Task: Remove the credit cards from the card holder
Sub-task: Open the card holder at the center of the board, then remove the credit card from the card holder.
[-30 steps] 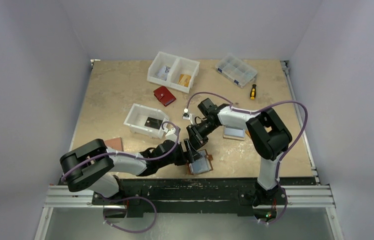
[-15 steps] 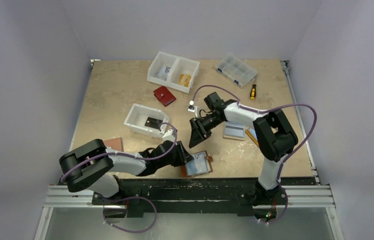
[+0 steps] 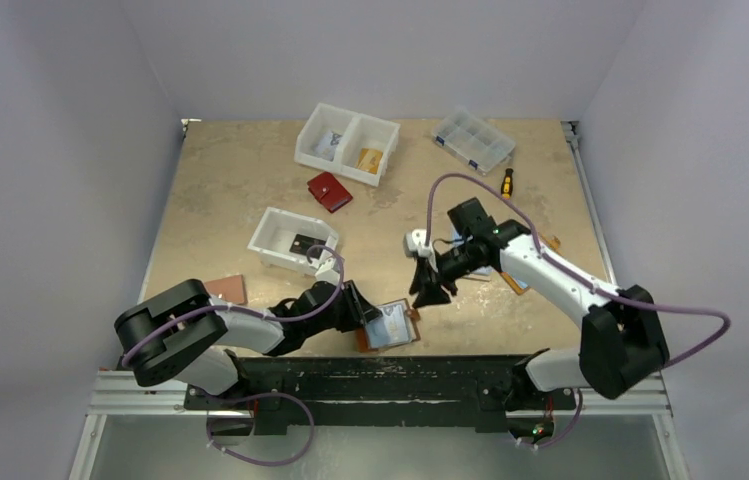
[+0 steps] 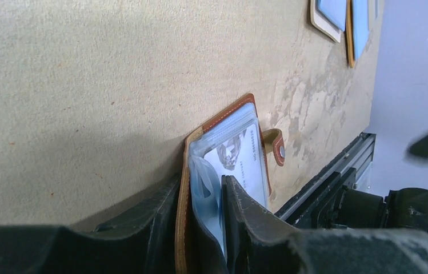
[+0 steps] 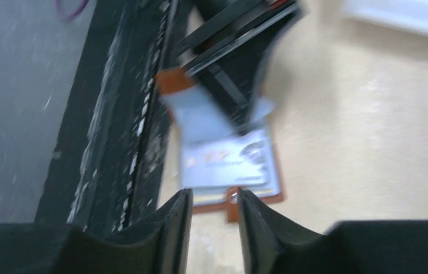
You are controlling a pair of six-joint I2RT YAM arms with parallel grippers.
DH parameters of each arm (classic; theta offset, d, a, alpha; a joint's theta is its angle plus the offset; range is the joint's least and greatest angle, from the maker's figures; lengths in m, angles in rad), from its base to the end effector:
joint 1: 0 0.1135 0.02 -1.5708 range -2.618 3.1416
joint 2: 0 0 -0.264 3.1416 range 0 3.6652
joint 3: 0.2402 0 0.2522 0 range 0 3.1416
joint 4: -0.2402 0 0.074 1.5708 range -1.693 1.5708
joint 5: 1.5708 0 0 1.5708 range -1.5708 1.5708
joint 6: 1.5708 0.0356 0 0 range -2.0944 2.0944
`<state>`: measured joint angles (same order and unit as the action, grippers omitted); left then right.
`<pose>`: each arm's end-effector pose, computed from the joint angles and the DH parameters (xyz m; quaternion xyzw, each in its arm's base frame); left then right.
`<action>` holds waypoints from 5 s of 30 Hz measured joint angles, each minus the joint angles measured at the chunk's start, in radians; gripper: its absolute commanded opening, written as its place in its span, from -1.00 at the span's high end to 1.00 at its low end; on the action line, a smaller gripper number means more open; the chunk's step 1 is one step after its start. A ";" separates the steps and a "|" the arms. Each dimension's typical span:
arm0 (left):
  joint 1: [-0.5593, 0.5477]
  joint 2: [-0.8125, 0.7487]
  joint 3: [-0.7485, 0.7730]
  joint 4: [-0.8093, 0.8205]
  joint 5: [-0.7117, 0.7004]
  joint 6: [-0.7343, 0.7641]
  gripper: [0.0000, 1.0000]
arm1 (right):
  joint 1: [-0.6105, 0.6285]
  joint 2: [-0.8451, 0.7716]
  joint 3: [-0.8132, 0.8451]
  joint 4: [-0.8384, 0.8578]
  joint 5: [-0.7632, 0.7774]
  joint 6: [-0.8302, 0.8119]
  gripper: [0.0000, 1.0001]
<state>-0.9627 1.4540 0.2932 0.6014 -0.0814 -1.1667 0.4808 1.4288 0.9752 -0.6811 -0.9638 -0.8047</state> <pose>0.1365 -0.1910 0.1169 -0.1086 0.8676 -0.4061 0.2658 0.2249 0.1503 0.2360 -0.5988 0.6324 0.4157 0.2621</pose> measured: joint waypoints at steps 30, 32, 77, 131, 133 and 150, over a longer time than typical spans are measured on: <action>0.048 0.037 -0.040 0.207 0.107 -0.004 -0.47 | 0.477 0.090 -0.143 0.267 0.448 -0.157 0.96; 0.048 0.037 -0.043 0.214 0.107 -0.004 -0.45 | 0.489 0.091 -0.138 0.261 0.448 -0.138 0.94; 0.045 -0.082 0.025 0.013 0.129 0.280 1.00 | 0.162 0.139 0.069 -0.016 0.050 0.019 0.37; 0.060 0.149 -0.139 0.475 -0.100 -0.109 1.00 | 0.033 0.184 -0.118 0.517 0.058 1.074 -0.14; 0.061 0.158 -0.133 0.473 -0.093 -0.124 1.00 | 0.043 0.185 -0.118 0.516 0.062 1.073 -0.13; 0.072 0.186 -0.109 0.443 -0.059 -0.179 1.00 | 0.088 0.199 -0.117 0.424 0.334 1.053 -0.10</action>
<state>-0.8902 1.6402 0.1841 1.0447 -0.1402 -1.3457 0.5686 1.6279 0.8581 -0.2569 -0.6300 0.2485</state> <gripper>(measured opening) 0.069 0.550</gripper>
